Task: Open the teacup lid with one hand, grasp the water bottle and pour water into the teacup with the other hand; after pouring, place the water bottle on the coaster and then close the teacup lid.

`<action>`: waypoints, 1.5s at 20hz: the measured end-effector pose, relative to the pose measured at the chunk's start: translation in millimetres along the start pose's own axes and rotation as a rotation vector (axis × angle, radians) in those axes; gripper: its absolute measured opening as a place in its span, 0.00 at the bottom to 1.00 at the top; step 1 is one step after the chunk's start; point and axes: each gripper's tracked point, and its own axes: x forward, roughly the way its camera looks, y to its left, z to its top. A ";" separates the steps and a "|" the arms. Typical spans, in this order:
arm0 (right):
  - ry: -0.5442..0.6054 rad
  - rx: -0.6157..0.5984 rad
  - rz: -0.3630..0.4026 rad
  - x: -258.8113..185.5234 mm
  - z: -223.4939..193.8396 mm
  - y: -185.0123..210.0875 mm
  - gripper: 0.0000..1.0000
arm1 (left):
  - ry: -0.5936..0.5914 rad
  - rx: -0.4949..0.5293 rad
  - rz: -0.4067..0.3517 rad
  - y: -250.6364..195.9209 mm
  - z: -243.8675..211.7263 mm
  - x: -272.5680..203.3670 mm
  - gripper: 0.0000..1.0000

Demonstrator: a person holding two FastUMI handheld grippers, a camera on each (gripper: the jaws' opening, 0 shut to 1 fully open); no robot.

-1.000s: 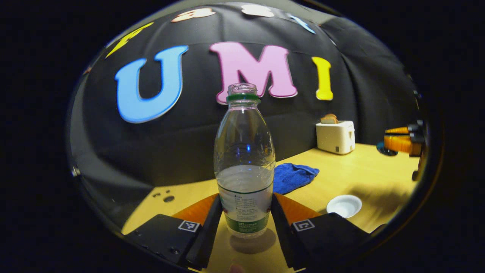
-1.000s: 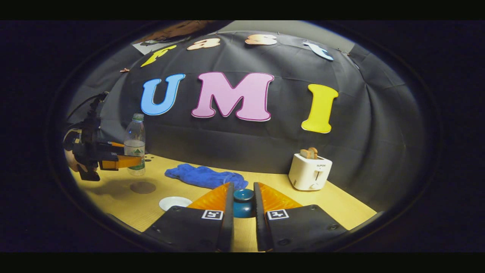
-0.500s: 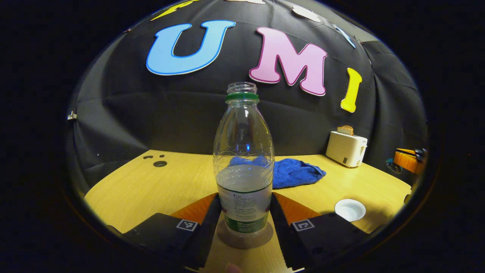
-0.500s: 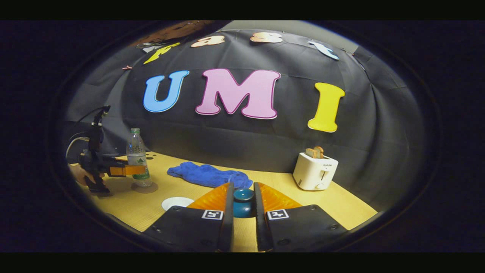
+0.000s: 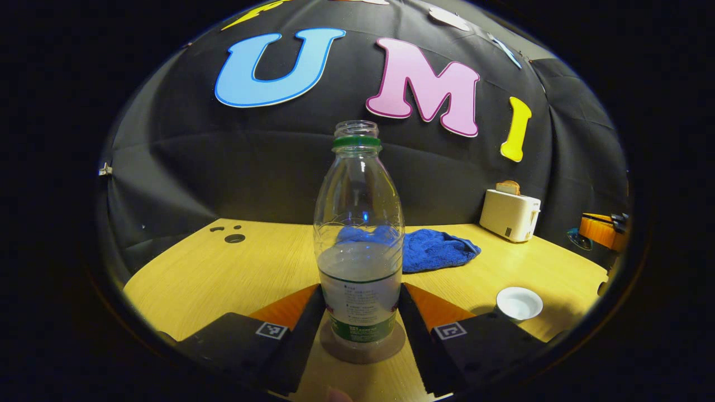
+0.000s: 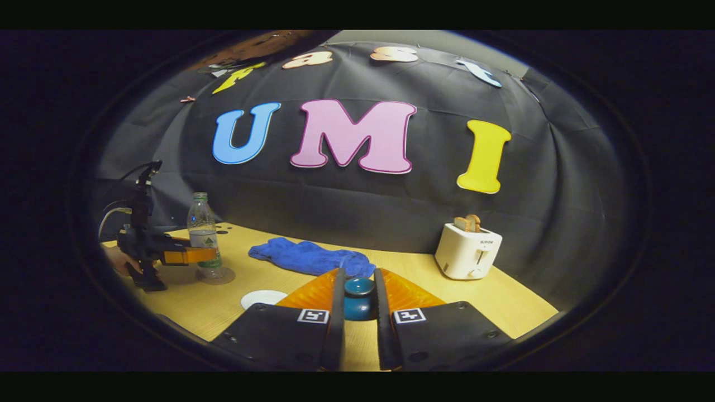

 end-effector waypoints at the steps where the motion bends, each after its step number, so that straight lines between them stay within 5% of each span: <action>1: -0.001 0.000 0.001 -0.2 0.7 0.0 0.27 | 0.002 -0.006 -0.003 -1.0 -1.7 -0.5 0.80; 13: 0.000 0.008 0.013 -0.3 0.4 6.8 0.27 | -0.010 0.003 -0.003 -1.0 2.9 -5.9 0.88; 20: -0.009 0.024 0.037 2.1 3.3 19.3 0.27 | 0.014 0.017 -0.014 -2.8 -5.2 -15.2 0.84; 30: 0.018 0.115 0.158 23.6 -14.7 80.6 0.28 | 0.060 0.002 -0.005 -2.0 -21.4 -71.9 0.89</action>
